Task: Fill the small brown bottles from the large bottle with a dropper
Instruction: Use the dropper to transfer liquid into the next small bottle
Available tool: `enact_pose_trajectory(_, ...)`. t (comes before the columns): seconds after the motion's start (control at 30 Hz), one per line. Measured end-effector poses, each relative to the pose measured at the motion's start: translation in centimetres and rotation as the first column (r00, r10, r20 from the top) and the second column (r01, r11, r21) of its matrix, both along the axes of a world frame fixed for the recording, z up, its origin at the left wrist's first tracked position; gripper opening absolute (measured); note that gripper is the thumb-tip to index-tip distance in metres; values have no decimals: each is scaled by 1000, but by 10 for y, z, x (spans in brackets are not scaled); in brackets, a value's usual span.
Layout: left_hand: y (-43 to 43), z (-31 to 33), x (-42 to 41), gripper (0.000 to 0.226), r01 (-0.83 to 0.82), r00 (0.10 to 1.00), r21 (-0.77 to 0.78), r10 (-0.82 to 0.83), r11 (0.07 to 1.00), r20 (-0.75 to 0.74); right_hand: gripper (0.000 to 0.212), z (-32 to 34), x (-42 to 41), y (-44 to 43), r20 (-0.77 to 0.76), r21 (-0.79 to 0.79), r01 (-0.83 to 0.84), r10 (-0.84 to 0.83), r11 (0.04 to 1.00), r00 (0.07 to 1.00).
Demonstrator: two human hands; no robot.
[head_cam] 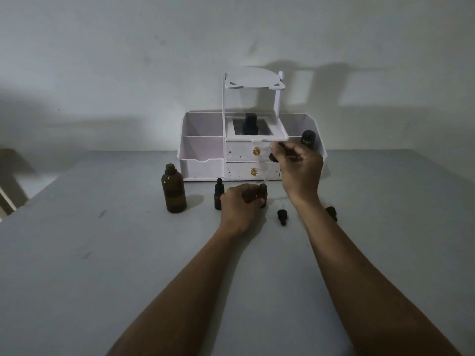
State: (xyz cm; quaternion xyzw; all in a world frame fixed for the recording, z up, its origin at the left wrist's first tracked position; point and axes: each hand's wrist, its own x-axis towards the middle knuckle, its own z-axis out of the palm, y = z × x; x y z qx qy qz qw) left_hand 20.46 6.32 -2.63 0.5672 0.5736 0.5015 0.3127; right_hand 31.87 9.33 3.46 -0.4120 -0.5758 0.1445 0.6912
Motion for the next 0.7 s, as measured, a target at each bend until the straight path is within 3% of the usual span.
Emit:
enact_pose_trajectory(0.47, -2, 1, -1, 37, 3, 999, 23, -2, 1000, -53, 11, -4, -1, 4, -5, -8, -16, 16, 1000, 1000)
enact_pose_trajectory(0.7, -2, 1, -2, 37, 8, 999, 23, -7, 1000, -33, 3, 0, -3, -2, 7, -14, -4, 4, 1000, 1000)
